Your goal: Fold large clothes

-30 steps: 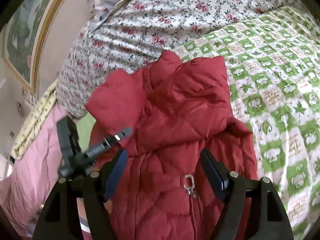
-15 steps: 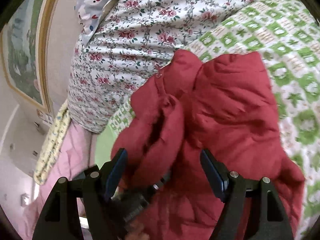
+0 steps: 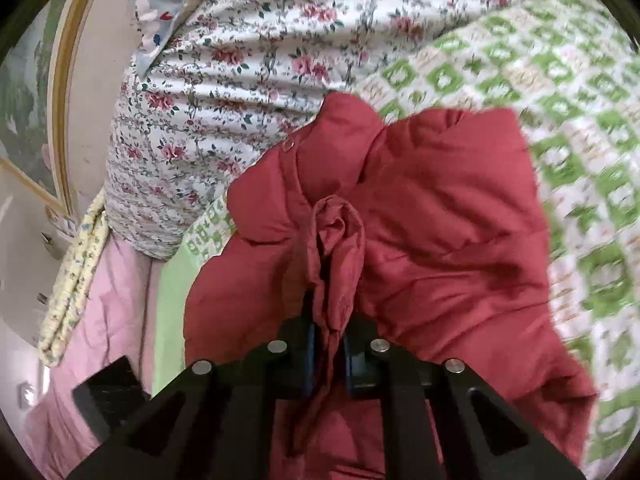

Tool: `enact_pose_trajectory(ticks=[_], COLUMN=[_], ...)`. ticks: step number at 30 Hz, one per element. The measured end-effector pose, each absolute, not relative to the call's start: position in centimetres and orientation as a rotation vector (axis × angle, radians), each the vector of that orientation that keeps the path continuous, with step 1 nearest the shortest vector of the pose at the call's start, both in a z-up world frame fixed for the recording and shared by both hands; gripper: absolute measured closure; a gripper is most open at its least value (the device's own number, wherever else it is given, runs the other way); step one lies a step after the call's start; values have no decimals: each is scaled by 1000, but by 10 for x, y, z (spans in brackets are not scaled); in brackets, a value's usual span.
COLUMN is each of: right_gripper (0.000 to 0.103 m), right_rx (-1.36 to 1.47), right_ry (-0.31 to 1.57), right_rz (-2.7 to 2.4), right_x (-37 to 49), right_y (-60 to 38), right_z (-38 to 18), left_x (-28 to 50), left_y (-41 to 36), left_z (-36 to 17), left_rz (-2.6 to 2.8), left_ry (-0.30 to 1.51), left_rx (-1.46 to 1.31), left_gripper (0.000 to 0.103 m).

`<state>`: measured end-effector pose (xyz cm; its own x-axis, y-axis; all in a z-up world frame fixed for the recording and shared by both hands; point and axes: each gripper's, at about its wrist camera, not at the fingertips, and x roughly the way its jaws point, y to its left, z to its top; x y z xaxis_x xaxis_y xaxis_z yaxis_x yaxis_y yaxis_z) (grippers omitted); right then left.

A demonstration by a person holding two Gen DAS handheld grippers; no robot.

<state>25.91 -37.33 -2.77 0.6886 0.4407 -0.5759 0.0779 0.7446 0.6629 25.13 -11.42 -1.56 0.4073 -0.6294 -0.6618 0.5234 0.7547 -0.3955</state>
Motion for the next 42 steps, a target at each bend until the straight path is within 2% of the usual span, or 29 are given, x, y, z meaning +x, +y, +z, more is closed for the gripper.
enact_pose_trajectory(ticks=[8,13,15,17,21,23,25,32,38,42], right_gripper=[95,94,90,75,71,62,56,57,57,57], right_rx=[635,565,540,489,368,318,281,248,254,252], right_ry=[786,814,836,827,700,627,646,849,875,873], right_rz=[144,88,71,33,-86,-70,11,27,28,33], right_x=[243,249,251,245,216,204,208,247,259,257], right_y=[-393,-387,-384,-379,-372,-359,-342,-327,-335,-330], right_z=[-23,-43,-48,-42,-4,12,13,-47,-61,-63], left_x=[293,325,331,330,326,327,328,323,312,328], left_y=[-40,-17,-17,-18,-23,-26,-27,-24,-15,-16], left_z=[9,-18,-35,-45,-47,-48,-48,-42,-22,-46], left_rz=[-485,-438,-429,-426,-397,-385,-378,-334,-398,-371], left_ry=[846,937,977,985,963,959,958,946,872,957], left_rx=[-166,-186,-183,-176,-142,-129,-124,-49,-111,-82], left_gripper=[69,69,69,69,69,69,69,69,69,69])
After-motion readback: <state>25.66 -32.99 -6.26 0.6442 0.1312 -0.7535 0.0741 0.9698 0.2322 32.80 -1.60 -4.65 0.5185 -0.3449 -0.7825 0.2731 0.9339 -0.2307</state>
